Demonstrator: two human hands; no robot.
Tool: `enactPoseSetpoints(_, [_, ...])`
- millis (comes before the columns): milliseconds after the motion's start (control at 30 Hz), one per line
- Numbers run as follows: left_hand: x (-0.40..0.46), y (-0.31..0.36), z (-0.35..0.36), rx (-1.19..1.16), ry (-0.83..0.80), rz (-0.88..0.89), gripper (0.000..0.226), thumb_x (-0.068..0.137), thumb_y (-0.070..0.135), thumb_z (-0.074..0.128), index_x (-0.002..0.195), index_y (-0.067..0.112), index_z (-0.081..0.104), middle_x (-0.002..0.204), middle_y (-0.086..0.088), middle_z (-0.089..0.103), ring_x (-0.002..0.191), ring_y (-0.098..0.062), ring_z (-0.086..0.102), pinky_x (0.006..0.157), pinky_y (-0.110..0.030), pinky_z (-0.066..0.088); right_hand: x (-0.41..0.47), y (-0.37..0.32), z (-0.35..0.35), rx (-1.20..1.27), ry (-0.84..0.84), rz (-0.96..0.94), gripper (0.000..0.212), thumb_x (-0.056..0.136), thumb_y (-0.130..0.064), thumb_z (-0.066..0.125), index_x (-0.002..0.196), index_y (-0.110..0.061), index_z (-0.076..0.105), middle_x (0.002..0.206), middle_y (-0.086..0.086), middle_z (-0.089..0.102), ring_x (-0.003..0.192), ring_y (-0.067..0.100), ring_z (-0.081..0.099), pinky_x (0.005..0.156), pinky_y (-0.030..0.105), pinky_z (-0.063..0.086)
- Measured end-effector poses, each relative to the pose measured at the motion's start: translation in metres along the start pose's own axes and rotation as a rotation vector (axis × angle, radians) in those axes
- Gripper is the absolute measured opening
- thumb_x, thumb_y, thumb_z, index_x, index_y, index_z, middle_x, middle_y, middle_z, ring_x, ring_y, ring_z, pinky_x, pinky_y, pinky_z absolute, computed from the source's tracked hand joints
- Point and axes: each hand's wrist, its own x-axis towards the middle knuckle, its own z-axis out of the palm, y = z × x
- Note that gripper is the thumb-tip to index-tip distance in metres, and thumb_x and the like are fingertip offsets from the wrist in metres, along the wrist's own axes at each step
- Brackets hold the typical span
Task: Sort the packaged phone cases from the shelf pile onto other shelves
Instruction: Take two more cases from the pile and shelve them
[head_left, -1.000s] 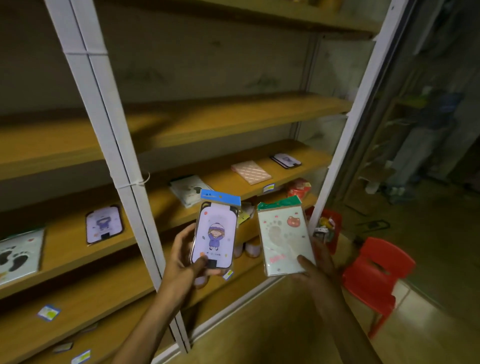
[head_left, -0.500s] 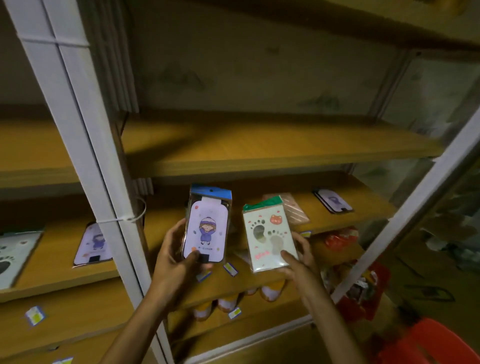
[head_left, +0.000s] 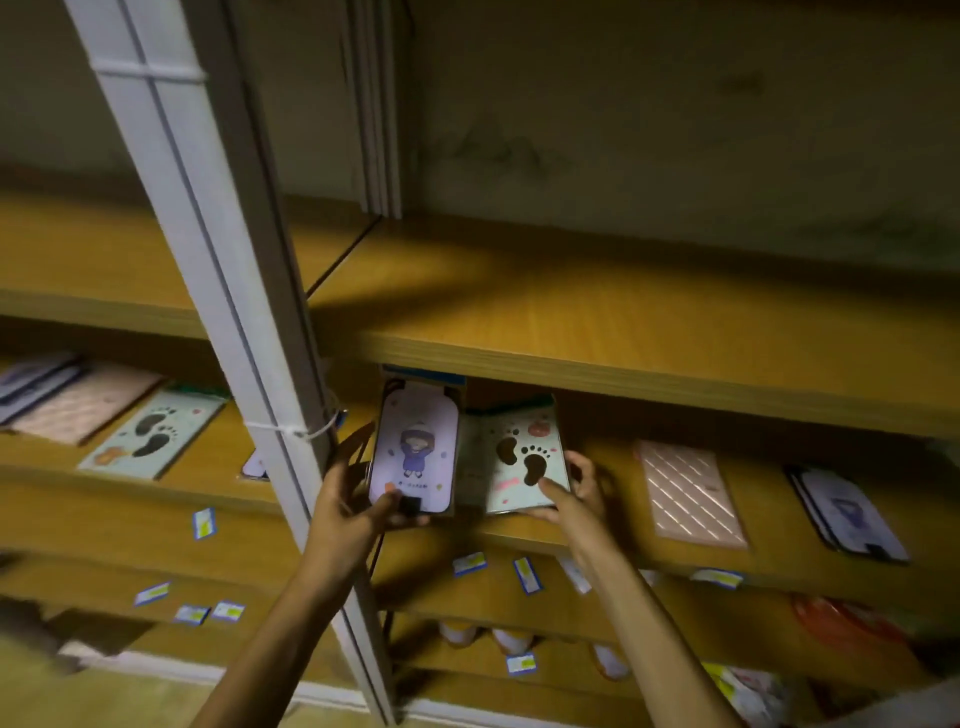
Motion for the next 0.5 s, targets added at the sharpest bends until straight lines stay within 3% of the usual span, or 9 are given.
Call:
enactPoseSetpoints(133, [-0.006, -0.003, 0.005, 0.015, 0.079, 0.037, 0.059, 0.091, -0.009, 0.052, 0.129, 0.035, 0.047, 0.099, -0.005, 0.07, 0.08, -0.035, 0.072, 0.068, -0.046, 0.06, 0.02, 0.001, 0.009, -0.086, -0.064, 0.034, 0.052, 0.09, 0.005, 0.057, 0.134, -0.012, 0.035, 0.122, 0.009, 0.056, 0.094, 0.03, 0.067, 0.056, 0.022, 0.058])
enactPoseSetpoints(200, [-0.01, -0.003, 0.008, 0.013, 0.102, 0.035, 0.057, 0.09, -0.012, 0.05, 0.134, 0.024, 0.043, 0.095, -0.006, 0.068, 0.083, -0.033, 0.072, 0.066, -0.044, 0.06, 0.024, 0.0, 0.01, -0.207, -0.117, 0.005, 0.051, 0.089, -0.001, 0.06, 0.131, -0.012, 0.036, 0.12, 0.008, 0.058, 0.077, 0.024, 0.069, 0.049, 0.017, 0.052])
enactPoseSetpoints(267, [-0.012, -0.005, 0.009, 0.014, 0.104, 0.033, 0.064, 0.09, -0.014, 0.05, 0.141, 0.022, 0.038, 0.098, -0.01, 0.068, 0.088, -0.035, 0.071, 0.069, -0.049, 0.06, 0.026, 0.001, 0.006, -0.319, -0.135, -0.053, 0.049, 0.086, -0.005, 0.066, 0.126, -0.01, 0.04, 0.119, 0.013, 0.06, 0.075, 0.017, 0.065, 0.048, 0.015, 0.049])
enactPoseSetpoints(367, [-0.015, -0.005, 0.011, 0.02, 0.106, 0.048, 0.065, 0.09, -0.015, 0.049, 0.142, 0.021, 0.036, 0.107, -0.017, 0.066, 0.09, -0.035, 0.07, 0.07, -0.052, 0.059, 0.025, 0.001, -0.005, -0.525, -0.096, -0.145, 0.048, 0.083, -0.021, 0.072, 0.124, -0.017, 0.046, 0.121, 0.008, 0.057, 0.098, 0.019, 0.061, 0.073, 0.03, 0.056])
enactPoseSetpoints(433, [-0.016, -0.006, 0.014, 0.019, 0.101, 0.048, 0.065, 0.089, -0.015, 0.05, 0.14, 0.023, 0.038, 0.108, -0.014, 0.067, 0.09, -0.033, 0.071, 0.069, -0.05, 0.06, 0.022, -0.002, -0.018, -0.784, -0.06, -0.257, 0.048, 0.083, -0.036, 0.069, 0.125, -0.023, 0.048, 0.125, -0.001, 0.052, 0.113, 0.018, 0.051, 0.09, 0.04, 0.05])
enactPoseSetpoints(500, [-0.017, -0.006, 0.018, 0.008, 0.082, 0.038, 0.067, 0.089, -0.014, 0.051, 0.138, 0.03, 0.04, 0.107, -0.011, 0.067, 0.091, -0.034, 0.07, 0.067, -0.046, 0.06, 0.018, -0.009, -0.03, -0.867, -0.056, -0.335, 0.052, 0.084, -0.042, 0.066, 0.129, -0.027, 0.047, 0.13, -0.004, 0.048, 0.118, 0.016, 0.046, 0.095, 0.042, 0.046])
